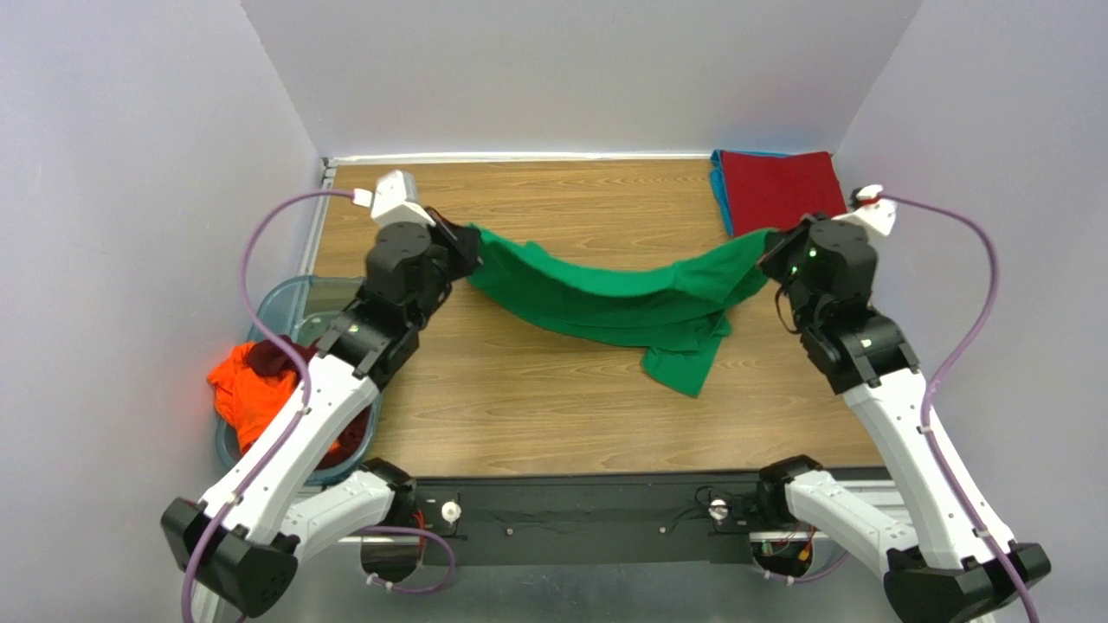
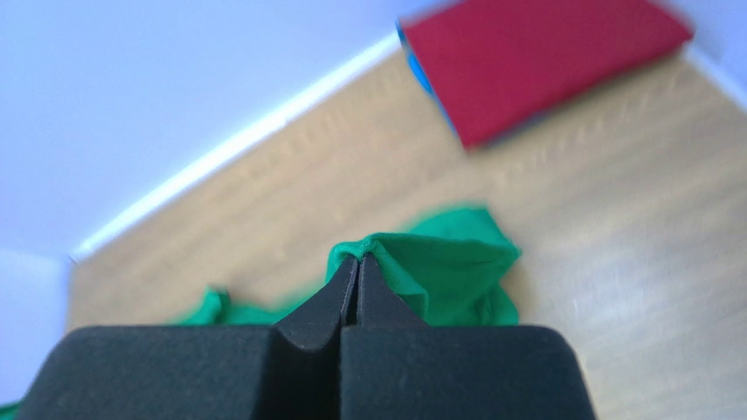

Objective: Fold and stack the t-shirts
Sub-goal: Flatten the tshirt out

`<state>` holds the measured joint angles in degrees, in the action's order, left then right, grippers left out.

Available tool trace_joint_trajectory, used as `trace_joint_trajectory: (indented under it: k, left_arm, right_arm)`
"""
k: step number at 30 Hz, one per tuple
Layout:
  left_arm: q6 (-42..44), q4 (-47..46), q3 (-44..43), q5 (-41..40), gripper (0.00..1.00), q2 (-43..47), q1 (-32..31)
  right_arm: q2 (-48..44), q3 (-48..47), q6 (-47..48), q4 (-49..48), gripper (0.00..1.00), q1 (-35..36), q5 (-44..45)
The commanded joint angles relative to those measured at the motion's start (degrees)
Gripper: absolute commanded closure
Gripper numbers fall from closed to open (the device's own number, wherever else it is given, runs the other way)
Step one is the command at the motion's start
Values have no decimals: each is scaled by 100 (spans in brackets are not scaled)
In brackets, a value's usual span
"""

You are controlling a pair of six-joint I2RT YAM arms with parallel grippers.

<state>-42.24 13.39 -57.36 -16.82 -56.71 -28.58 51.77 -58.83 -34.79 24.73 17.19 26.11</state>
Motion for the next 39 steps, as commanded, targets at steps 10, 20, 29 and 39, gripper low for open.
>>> trace_joint_trajectory:
  k: [10, 20, 29, 39]
  left_arm:
    - [550, -231, -1988, 240, 100, 1056, 1]
    - [427, -222, -3359, 1295, 100, 1452, 1]
    - [67, -223, -3773, 2252, 100, 1838, 45]
    - [-92, -187, -3327, 2649, 100, 1795, 643]
  right_arm:
    - [9, -2929, 1386, -170, 99, 21, 272]
    - [175, -5276, 2046, -144, 99, 21, -685]
    - [299, -6685, 2222, -126, 99, 21, -1345]
    - [430, -6238, 2555, -135, 99, 21, -1003]
